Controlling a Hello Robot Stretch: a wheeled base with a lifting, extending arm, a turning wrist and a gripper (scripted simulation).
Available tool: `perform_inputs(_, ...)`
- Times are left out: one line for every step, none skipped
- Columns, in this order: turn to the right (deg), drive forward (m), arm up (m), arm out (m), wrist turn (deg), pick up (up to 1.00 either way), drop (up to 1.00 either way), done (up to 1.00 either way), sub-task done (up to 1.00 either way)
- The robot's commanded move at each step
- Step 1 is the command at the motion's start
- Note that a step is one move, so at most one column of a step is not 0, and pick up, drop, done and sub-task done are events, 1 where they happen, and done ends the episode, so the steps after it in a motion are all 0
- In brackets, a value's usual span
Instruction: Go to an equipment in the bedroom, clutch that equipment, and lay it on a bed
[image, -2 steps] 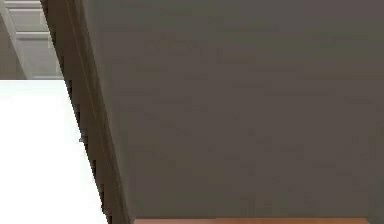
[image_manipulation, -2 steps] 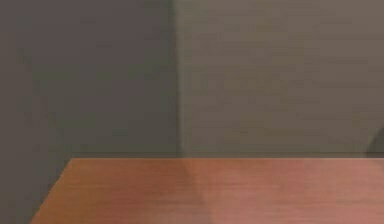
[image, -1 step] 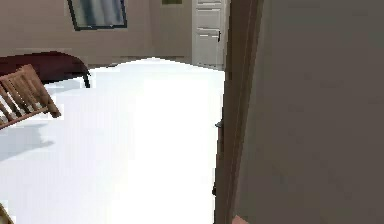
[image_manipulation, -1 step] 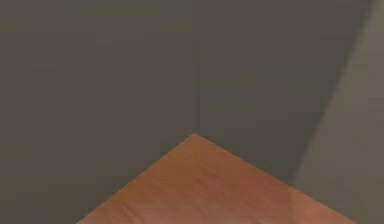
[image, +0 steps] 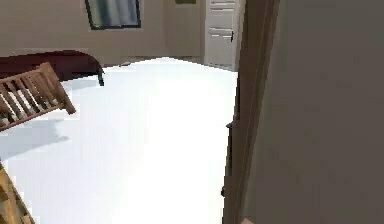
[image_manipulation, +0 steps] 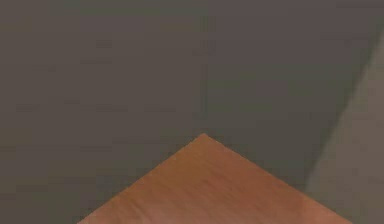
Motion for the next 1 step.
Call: perform_inputs(0.0,0.40,0.00,0.00,0.0,0.00,0.00,0.00,0.00)
